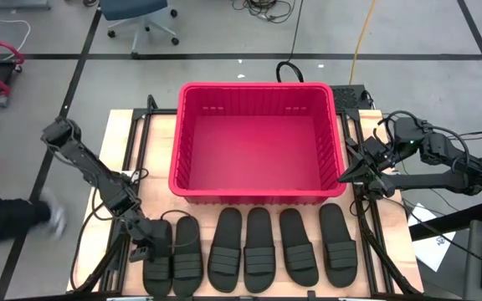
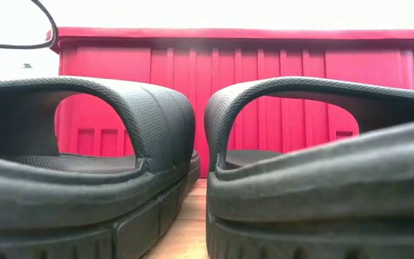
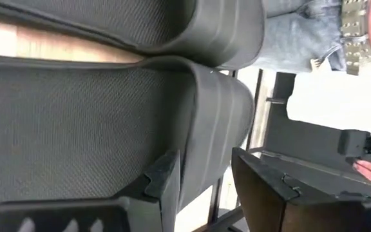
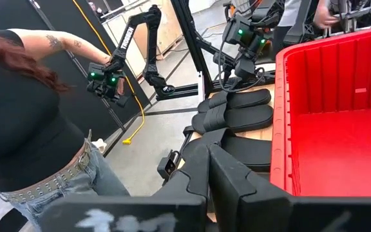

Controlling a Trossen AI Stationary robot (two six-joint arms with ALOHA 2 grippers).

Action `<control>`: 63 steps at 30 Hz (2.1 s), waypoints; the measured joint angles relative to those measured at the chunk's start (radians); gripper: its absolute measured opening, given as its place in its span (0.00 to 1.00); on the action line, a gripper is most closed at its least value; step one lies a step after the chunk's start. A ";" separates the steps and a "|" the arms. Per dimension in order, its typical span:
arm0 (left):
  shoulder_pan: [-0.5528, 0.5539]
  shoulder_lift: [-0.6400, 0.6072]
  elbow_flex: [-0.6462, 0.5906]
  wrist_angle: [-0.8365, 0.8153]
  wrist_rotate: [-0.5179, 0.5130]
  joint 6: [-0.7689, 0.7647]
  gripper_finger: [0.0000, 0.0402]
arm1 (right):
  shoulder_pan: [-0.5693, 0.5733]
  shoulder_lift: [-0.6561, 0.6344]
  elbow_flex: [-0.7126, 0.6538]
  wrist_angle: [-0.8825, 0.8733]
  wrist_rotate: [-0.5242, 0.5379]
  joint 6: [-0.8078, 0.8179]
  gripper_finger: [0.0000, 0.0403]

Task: Pick and place slides into bin
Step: Put the black slide into the red bin

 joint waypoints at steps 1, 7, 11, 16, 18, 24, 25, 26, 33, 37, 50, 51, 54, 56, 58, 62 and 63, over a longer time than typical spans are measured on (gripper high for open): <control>0.000 0.010 0.000 0.010 0.000 0.000 0.34 | 0.000 0.000 0.000 0.000 0.000 0.000 0.00; -0.001 0.068 0.000 0.117 0.000 -0.012 0.34 | 0.000 0.000 0.000 0.000 0.000 0.000 0.00; -0.009 0.113 0.001 0.156 0.003 -0.013 0.34 | 0.000 0.000 0.000 0.000 0.000 0.000 0.00; -0.018 0.156 0.001 0.175 0.060 -0.022 0.32 | 0.000 0.000 0.000 0.000 0.000 0.000 0.00; -0.019 0.164 0.001 0.192 0.079 -0.023 0.29 | 0.000 0.000 0.000 0.000 0.000 0.000 0.00; -0.019 0.171 0.001 0.224 0.088 -0.027 0.11 | 0.000 0.000 0.000 0.000 0.000 0.000 0.00; -0.019 0.171 0.001 0.224 0.091 -0.028 0.08 | 0.000 0.000 0.000 0.000 0.000 0.000 0.00; -0.019 0.171 0.001 0.225 0.094 -0.028 0.04 | 0.000 0.000 0.000 0.000 0.000 0.000 0.00; -0.019 0.171 0.001 0.230 0.108 -0.040 0.01 | 0.000 0.000 0.000 0.000 0.000 0.000 0.00; -0.019 0.168 0.001 0.274 0.108 -0.062 0.01 | 0.000 0.000 0.000 0.000 0.000 -0.005 0.00; -0.019 0.062 0.039 0.278 0.106 -0.194 0.00 | 0.000 0.000 0.000 0.000 0.000 -0.005 0.00; -0.019 0.052 0.052 0.271 0.106 -0.204 0.00 | 0.000 0.000 0.000 0.000 0.000 -0.005 0.00; -0.019 0.024 0.111 0.223 0.106 -0.219 0.00 | 0.000 0.000 0.000 0.000 0.000 -0.004 0.00; -0.019 0.004 0.168 0.168 0.106 -0.223 0.00 | 0.000 0.000 0.000 0.000 0.000 -0.005 0.00; -0.019 -0.013 0.239 0.098 0.106 -0.220 0.00 | 0.000 0.000 0.000 0.000 0.000 -0.005 0.00; -0.016 -0.035 0.414 -0.124 0.101 -0.183 0.00 | 0.000 0.000 0.000 0.000 0.000 -0.005 0.00; -0.013 -0.035 0.459 -0.194 0.094 -0.175 0.00 | 0.000 0.000 0.000 0.000 0.000 -0.007 0.00</control>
